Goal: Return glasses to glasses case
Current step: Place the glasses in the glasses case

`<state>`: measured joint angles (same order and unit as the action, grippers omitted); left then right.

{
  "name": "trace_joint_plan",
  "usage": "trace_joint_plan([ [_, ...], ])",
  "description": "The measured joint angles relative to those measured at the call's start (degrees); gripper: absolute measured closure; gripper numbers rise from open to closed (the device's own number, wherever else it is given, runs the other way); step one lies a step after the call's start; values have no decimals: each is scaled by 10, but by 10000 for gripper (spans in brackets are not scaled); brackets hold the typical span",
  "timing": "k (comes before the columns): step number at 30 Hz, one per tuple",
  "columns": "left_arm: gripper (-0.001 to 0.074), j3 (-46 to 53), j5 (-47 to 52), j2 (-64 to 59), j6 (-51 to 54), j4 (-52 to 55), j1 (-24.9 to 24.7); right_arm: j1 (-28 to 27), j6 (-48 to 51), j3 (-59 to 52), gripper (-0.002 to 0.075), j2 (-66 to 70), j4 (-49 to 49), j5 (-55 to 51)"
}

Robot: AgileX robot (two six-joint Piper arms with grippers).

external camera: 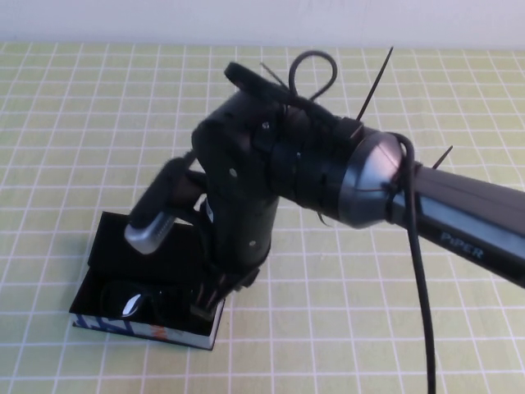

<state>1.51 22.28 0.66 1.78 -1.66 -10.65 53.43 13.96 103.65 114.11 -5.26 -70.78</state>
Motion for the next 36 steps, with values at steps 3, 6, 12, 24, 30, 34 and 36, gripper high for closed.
trace_joint_plan([
  [3,738,0,0,0,0,1,0,-5,-4,-14,737,11,11,0],
  [6,738,0,0,0,0,1,0,-5,-5,-16,737,22,17,2],
  [12,738,0,0,0,0,1,0,-5,-5,-17,737,45,33,4],
  [24,738,0,0,0,0,1,0,-5,-5,-18,737,56,38,18],
  [30,738,0,0,0,0,1,0,-5,-6,-18,737,56,44,52],
  [34,738,0,0,0,0,1,0,-5,-7,-18,737,57,45,57],
  [36,738,0,0,0,0,1,0,-5,-7,-18,737,61,45,60],
])
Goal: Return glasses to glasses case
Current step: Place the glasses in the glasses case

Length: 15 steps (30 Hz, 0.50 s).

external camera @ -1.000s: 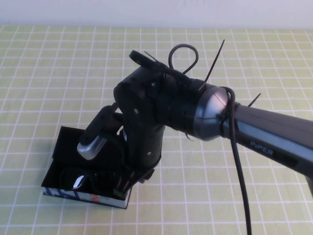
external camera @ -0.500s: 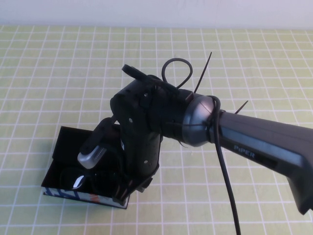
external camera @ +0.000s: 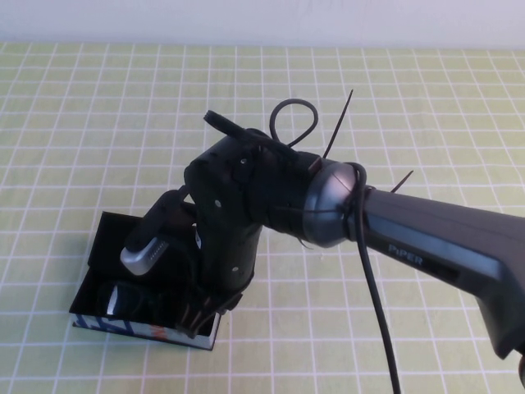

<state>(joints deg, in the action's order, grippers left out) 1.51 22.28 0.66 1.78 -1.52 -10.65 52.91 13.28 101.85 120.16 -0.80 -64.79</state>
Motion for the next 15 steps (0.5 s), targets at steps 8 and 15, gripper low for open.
trace_joint_plan([
  [8,738,0,0,0,0,0,0,0,0,0,737,6,8,14],
  [15,738,0,0,0,0,0,0,0,0,0,737,-6,8,-13],
])
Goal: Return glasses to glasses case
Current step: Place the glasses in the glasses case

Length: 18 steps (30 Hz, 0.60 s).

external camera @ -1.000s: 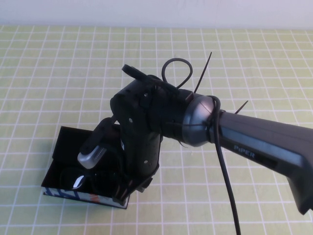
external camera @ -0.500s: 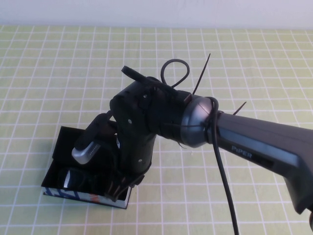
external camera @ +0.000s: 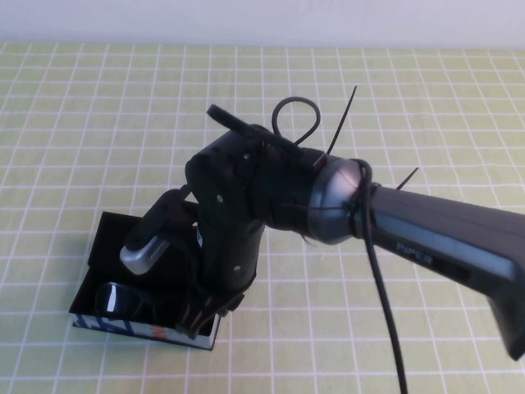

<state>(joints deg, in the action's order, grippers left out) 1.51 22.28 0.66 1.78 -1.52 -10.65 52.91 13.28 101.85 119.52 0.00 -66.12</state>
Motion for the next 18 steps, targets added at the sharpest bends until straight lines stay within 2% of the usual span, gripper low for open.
trace_joint_plan([
  [9,738,0,0,0,0,0,0,-1,0,0,737,-54,5,-31],
  [18,738,0,0,0,0,0,0,-23,0,0,737,-66,6,-13],
])
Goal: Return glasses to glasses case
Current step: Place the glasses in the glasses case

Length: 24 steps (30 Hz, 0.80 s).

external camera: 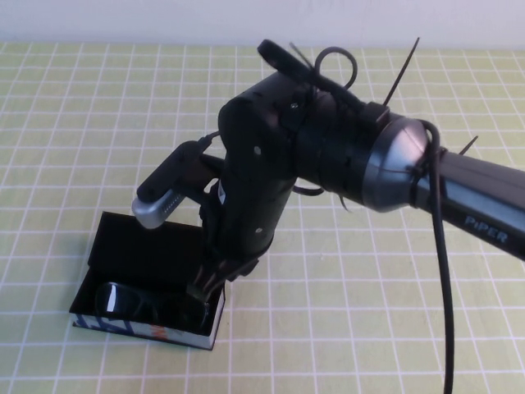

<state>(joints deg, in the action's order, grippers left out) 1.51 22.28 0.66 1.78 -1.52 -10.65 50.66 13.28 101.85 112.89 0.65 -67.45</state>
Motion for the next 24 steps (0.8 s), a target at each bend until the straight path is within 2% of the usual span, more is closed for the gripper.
trace_joint_plan([
  [11,738,0,-11,0,0,1,0,-10,0,0,737,-2,9,-2],
  [21,738,0,-185,0,-11,-117,0,-34,2,0,737,-6,24,-6],
  [24,738,0,-215,0,-61,-127,0,-53,2,0,737,-6,40,-7],
])
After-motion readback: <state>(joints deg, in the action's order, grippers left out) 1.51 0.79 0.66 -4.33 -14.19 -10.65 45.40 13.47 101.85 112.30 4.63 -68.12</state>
